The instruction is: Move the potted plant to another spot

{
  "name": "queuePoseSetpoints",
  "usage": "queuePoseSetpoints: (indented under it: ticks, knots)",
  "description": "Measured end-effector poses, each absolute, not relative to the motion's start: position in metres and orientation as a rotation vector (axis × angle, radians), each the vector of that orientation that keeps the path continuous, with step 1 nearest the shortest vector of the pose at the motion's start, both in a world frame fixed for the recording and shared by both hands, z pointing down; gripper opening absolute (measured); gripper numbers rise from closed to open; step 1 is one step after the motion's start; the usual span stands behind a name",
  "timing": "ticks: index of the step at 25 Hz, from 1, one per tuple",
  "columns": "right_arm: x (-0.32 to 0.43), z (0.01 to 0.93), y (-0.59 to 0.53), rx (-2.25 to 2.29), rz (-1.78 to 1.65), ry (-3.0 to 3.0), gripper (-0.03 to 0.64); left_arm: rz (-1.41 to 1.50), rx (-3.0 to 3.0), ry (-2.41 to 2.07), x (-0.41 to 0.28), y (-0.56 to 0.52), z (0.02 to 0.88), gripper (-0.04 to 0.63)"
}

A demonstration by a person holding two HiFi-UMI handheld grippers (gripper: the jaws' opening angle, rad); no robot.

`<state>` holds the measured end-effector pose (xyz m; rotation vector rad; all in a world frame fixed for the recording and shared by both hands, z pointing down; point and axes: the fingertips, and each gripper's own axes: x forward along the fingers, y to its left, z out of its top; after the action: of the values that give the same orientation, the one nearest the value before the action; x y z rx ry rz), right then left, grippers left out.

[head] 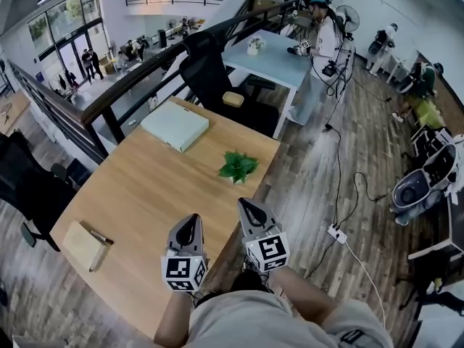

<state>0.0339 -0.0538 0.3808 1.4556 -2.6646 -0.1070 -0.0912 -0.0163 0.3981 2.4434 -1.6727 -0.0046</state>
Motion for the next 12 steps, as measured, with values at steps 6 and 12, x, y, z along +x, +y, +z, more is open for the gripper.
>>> queuePoseSetpoints:
  ticks: [6,12]
  knots:
    - [0.0313,0.3739,-0.0576,1.425,-0.157,-2.672,0.003,-0.025,2.439,-1.690,-0.0904,-0.0212,0.3929,0.012]
    - [0.0404,0.3765,-0.0612,1.431,-0.143,-2.673,0.003,-0.013,2.442,-1.714,-0.0849,-0.0230,0.3925,0.011]
